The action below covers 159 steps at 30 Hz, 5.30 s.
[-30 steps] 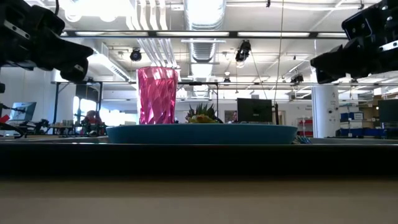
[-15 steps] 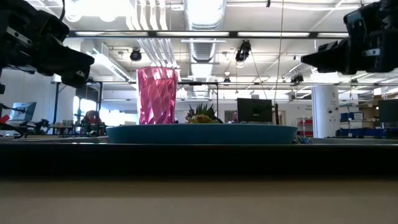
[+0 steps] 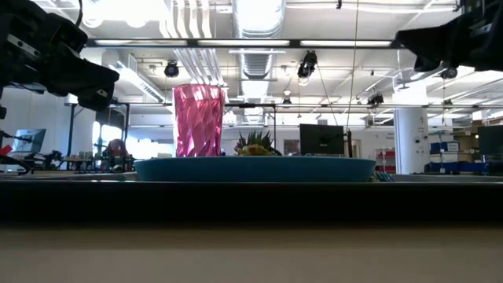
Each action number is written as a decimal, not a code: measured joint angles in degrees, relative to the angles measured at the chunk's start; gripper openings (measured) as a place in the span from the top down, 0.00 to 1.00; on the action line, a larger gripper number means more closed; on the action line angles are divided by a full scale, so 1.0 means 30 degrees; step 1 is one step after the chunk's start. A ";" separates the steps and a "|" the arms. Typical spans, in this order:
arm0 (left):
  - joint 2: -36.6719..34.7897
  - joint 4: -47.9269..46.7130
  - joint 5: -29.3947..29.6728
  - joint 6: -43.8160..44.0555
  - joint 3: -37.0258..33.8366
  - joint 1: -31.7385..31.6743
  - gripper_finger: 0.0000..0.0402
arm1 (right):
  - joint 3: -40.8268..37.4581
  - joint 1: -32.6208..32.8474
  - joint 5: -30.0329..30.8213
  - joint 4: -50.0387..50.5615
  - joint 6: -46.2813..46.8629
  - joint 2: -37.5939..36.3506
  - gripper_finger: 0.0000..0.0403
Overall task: Pick and place plate/cup/fork/spoon on tray
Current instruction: Return to Home Position
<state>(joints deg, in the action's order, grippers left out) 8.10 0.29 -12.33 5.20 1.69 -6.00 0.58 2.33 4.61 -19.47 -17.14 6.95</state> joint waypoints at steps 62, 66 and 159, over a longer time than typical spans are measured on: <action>0.2819 0.1208 0.0081 -0.1400 -0.0395 -0.0001 1.00 | 0.0044 0.0015 -0.2531 0.6208 0.5723 -0.2016 0.98; 0.2862 0.1894 0.0053 -0.2191 -0.0437 -0.0001 1.00 | 0.0044 0.0015 -0.2534 0.6205 0.5723 -0.2016 0.98; -0.0087 0.1247 -0.1306 -0.3369 -0.0481 -0.0001 1.00 | 0.0051 0.0015 -0.2524 0.6193 0.5708 -0.2016 0.98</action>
<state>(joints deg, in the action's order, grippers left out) 7.84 4.03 -16.25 -4.91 0.25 -6.00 0.73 2.37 -2.96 -0.89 -0.01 0.91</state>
